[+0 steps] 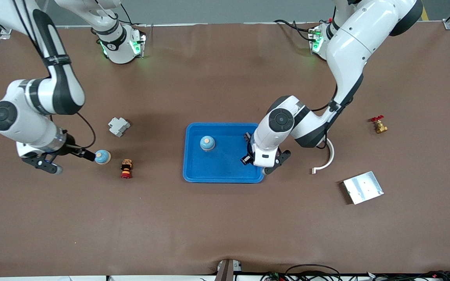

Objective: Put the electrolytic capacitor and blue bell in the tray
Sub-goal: 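Carry the capacitor to the tray while the right gripper reaches the bell, then release the capacitor in the tray while the right gripper grasps the bell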

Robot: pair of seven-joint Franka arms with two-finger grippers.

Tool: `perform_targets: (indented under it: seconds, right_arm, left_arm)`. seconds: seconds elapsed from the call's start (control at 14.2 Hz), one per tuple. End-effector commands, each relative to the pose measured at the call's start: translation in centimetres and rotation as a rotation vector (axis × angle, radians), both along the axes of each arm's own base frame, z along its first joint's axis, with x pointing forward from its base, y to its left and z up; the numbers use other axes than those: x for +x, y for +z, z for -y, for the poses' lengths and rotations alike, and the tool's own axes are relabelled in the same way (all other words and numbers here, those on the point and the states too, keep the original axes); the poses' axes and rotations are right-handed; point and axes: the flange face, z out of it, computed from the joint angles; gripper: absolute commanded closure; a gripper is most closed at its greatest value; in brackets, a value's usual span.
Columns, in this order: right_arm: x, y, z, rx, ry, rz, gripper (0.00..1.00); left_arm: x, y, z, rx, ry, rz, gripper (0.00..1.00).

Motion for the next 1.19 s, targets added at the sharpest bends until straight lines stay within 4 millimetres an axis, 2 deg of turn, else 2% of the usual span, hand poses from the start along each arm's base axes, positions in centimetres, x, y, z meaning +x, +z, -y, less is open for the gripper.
perform_targets:
  seconds: [0.0,0.07,0.28,0.49,0.7,1.12]
  right_arm:
    - [-0.4,-1.0,1.5,0.005,0.023,-0.003,0.00]
    - [-0.7,-1.7,1.6,0.006,0.019,0.013,0.00]
    - [-2.5,-5.3,1.3,0.007,0.017,0.073,0.00]
    - [-2.8,-9.2,0.9,0.014,0.007,0.054,0.00]
    - [-3.0,-11.6,0.7,0.029,-0.011,0.052,0.00]
    - [-2.9,-14.9,0.7,0.028,-0.013,0.081,0.00]
  left_arm:
    - [0.6,-0.9,1.1,-0.019,0.018,0.005,0.95]
    - [0.3,-1.2,1.4,-0.017,0.012,0.004,0.95]
    - [0.3,-1.4,1.6,-0.031,0.011,0.017,0.95]
    - [0.5,-2.2,0.9,-0.015,0.013,0.018,0.94]
    - [0.6,-3.4,0.3,-0.007,0.018,0.013,0.94]
    - [0.7,-3.7,0.0,-0.002,0.021,0.011,0.91]
